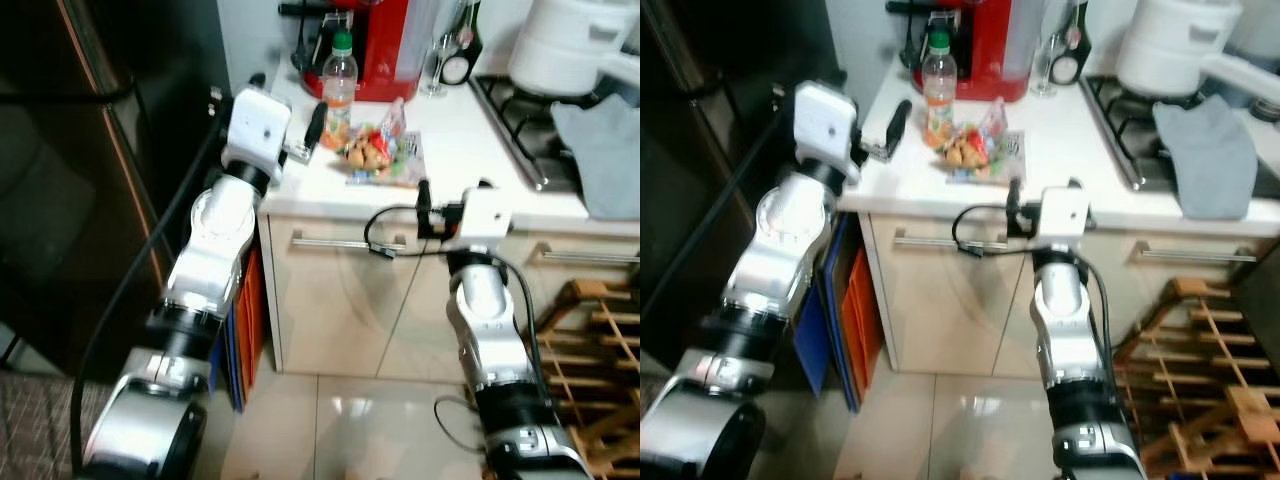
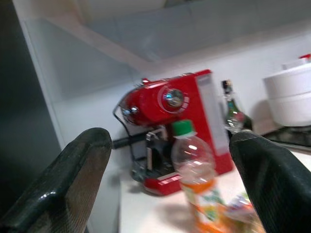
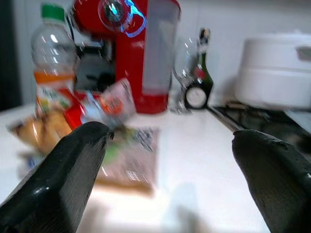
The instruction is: Restocking fridge
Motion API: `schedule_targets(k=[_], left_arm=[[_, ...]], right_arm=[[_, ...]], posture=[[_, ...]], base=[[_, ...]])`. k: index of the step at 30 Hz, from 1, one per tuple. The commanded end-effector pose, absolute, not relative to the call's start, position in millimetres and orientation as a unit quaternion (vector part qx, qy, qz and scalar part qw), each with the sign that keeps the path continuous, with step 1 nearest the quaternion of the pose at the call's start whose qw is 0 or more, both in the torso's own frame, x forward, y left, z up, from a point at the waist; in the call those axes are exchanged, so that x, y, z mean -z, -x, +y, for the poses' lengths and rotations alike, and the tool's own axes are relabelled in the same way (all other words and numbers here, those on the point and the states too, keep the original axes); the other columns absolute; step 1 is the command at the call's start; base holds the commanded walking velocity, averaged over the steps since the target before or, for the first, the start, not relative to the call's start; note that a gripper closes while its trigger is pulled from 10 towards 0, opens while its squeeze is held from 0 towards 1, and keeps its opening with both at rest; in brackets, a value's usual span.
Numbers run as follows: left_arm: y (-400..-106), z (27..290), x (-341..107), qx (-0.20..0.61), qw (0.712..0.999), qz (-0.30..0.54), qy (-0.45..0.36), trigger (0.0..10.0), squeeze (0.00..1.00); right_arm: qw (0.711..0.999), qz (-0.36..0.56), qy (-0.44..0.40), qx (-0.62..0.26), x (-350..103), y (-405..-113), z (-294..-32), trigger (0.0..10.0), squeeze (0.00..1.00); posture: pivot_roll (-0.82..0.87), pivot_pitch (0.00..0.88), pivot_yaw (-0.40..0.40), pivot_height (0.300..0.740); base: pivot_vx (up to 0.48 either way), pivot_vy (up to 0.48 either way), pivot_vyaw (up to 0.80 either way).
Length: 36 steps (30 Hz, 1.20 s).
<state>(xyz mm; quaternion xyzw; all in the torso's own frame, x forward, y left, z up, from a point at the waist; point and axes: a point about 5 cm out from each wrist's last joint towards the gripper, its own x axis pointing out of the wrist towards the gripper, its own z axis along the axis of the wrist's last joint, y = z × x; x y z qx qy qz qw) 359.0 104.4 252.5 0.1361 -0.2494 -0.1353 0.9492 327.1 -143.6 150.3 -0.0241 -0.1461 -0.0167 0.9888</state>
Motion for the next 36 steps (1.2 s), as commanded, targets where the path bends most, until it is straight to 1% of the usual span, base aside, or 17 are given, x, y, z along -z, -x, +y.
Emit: schedule_targets(k=[1, 5, 9, 12, 17, 21, 23, 30, 33, 35, 36], left_arm=[[-362.0, 115.2, -262.4, 0.116, 0.948, -0.264, -0.132, 10.0, 0.0], [-363.5, 115.1, -292.0, 0.109, 0.936, -0.311, -0.124, 10.0, 0.0], [-368.3, 104.1, -314.4, 0.14, 0.924, -0.336, -0.114, 10.0, 0.0], [-373.8, 94.2, -317.8, 0.167, 0.923, -0.328, -0.113, 10.0, 0.0], [-382.2, 75.1, -318.2, 0.213, 0.92, -0.303, -0.13, 10.0, 0.0], [-389.4, 69.2, -312.9, 0.23, 0.929, -0.264, -0.119, 10.0, 0.0], [-390.8, 68.9, -312.1, 0.232, 0.93, -0.259, -0.118, 10.0, 0.0], [-395.3, 65.0, -308.4, 0.264, 0.934, -0.237, -0.037, 10.0, 0.0], [-402.4, 68.3, -300.4, 0.255, 0.944, -0.21, -0.017, 10.0, 0.0], [-409.6, 74.2, -290.2, 0.234, 0.956, -0.176, -0.008, 10.0, 0.0], [-409.6, 74.2, -290.2, 0.234, 0.956, -0.176, -0.008, 10.0, 0.0]], right_arm=[[0.985, -0.173, 0.027, 0.004, -163.6, -326.1, -134.3, 10.0, 0.13], [0.973, -0.226, 0.039, 0.02, -187.0, -319.3, -137.3, 10.0, 0.13], [0.96, -0.274, 0.037, 0.043, -213.2, -311.9, -140.9, 10.0, 0.14], [0.957, -0.282, 0.034, 0.063, -218.9, -310.2, -145.1, 10.0, 0.13], [0.959, -0.267, 0.031, 0.093, -214.5, -306.6, -153.7, 10.0, 0.14], [0.962, -0.254, 0.038, 0.096, -209.3, -302.7, -157.1, 10.0, 0.14], [0.962, -0.252, 0.039, 0.098, -209.0, -301.5, -157.7, 10.0, 0.14], [0.964, -0.243, 0.04, 0.103, -208.4, -298.6, -159.8, 10.0, 0.14], [0.965, -0.242, 0.041, 0.093, -208.7, -300.0, -158.3, 10.0, 0.14], [0.967, -0.238, 0.044, 0.081, -207.5, -301.0, -155.9, 10.0, 0.14], [0.967, -0.238, 0.044, 0.081, -207.5, -301.0, -155.9, 10.0, 0.14]], posture=[[-0.03, 0.0, 0.034, 0.74], [-0.04, 0.0, 0.021, 0.74], [-0.03, 0.0, 0.01, 0.74], [-0.04, 0.0, 0.01, 0.74], [-0.06, 0.0, 0.029, 0.74], [-0.08, 0.0, 0.045, 0.74], [-0.09, 0.0, 0.047, 0.74], [-0.09, 0.0, 0.04, 0.74], [-0.09, 0.0, 0.037, 0.74], [-0.1, 0.0, 0.037, 0.74], [-0.1, 0.0, 0.037, 0.74]], base=[[0.48, 0.0, 0.0], [0.48, 0.0, 0.0], [0.48, 0.0, 0.0], [0.48, 0.0, 0.0], [0.48, 0.0, 0.0], [0.0, 0.0, 0.0], [0.0, 0.0, 0.0], [0.0, 0.0, 0.0], [0.0, 0.0, 0.0], [0.0, 0.0, 0.0], [0.0, 0.0, 0.0]])
